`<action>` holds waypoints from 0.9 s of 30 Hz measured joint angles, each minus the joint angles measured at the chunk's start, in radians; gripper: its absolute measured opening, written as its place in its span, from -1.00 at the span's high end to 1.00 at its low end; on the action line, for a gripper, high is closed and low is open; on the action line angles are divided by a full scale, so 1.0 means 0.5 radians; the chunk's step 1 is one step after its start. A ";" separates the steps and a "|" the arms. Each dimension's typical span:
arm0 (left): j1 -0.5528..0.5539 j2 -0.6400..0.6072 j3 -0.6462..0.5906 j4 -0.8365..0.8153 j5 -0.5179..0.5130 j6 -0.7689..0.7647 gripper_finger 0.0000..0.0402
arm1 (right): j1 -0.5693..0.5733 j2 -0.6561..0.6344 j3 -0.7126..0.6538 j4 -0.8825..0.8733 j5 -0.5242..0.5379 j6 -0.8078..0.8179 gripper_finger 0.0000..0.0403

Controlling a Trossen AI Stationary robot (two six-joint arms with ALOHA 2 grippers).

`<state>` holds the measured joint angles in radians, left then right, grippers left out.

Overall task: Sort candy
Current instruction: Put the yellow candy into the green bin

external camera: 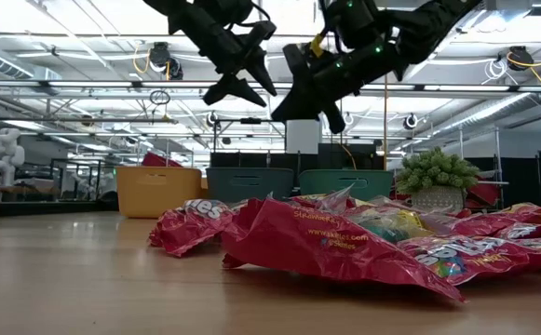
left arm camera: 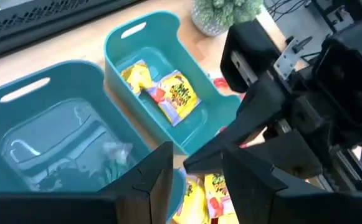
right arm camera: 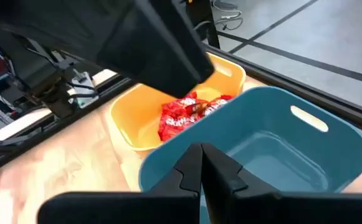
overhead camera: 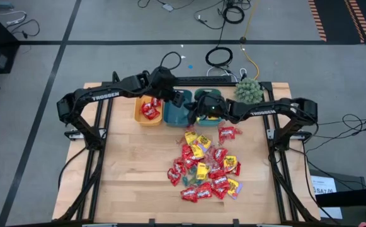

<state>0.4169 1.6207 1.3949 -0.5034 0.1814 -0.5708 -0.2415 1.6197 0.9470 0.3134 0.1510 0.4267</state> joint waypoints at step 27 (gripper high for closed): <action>-0.080 -0.047 0.001 -0.504 -0.045 0.959 0.28 | 0.067 -0.943 0.003 -1.810 -0.001 0.175 0.66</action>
<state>0.3769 1.5974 1.3952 -0.7553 0.1591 -0.0914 -0.2082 1.1483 0.9485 -0.5916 0.1505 0.5144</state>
